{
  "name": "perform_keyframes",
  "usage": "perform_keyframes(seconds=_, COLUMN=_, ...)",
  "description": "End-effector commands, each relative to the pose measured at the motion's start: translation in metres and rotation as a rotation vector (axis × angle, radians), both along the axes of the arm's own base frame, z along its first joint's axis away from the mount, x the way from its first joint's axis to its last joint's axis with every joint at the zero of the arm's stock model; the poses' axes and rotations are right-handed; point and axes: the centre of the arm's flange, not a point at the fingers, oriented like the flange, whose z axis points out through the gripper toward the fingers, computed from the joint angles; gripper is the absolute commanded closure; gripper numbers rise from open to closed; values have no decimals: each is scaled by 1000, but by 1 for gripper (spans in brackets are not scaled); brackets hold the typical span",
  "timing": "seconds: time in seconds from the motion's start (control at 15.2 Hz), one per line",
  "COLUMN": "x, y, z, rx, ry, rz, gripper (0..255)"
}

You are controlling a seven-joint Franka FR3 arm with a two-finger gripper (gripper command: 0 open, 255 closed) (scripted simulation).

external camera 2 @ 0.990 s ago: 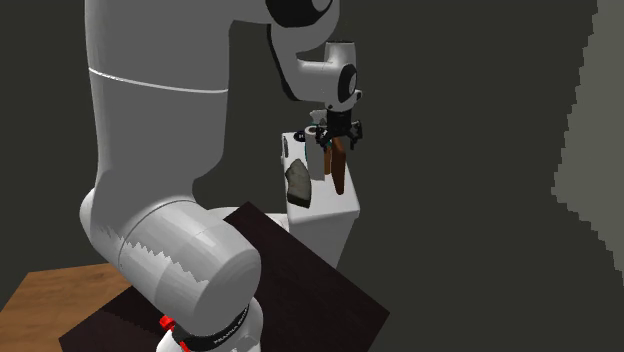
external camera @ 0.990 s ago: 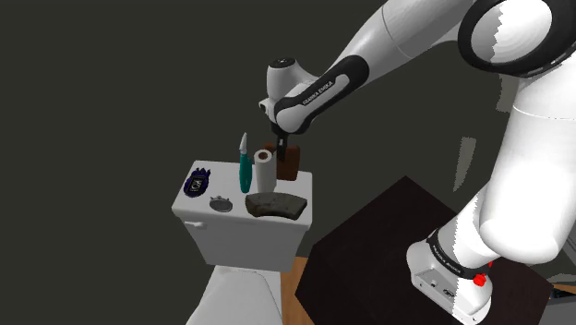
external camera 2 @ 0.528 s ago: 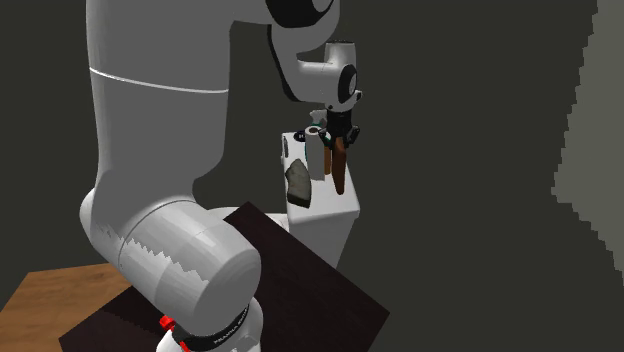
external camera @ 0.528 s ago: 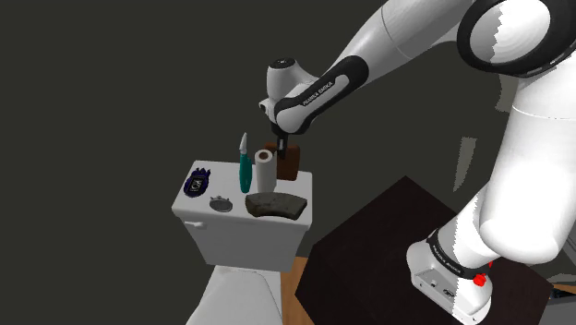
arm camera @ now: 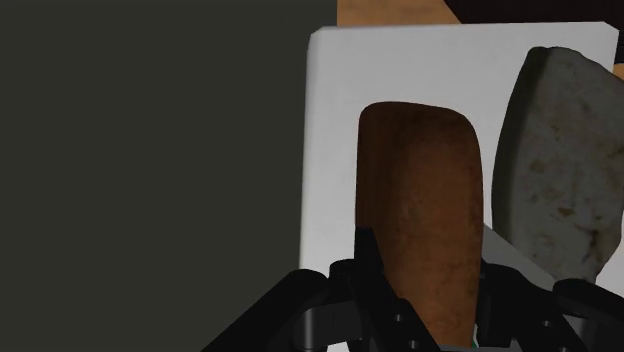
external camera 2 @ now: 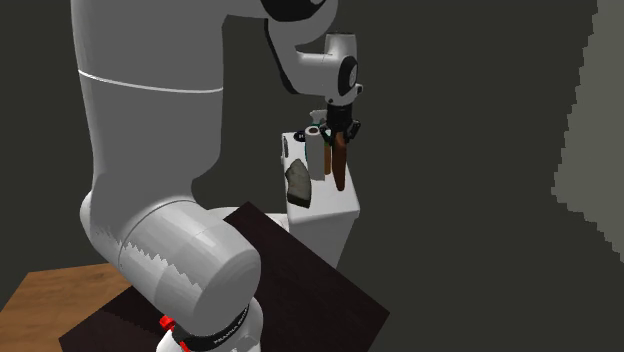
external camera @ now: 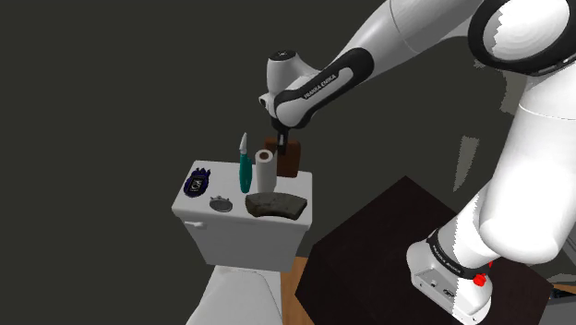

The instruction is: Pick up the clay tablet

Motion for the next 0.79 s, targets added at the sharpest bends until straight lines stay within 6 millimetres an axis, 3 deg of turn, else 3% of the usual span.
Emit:
perform_keyframes(seconds=0.0, x=0, y=0, z=12, rx=0, ry=-1, rz=0, gripper=255)
perform_keyframes(seconds=0.59, x=0, y=0, z=59, rx=0, ry=-1, rz=0, gripper=255)
perform_keyframes(seconds=0.73, x=0, y=0, z=60, rx=0, ry=-1, rz=0, gripper=255)
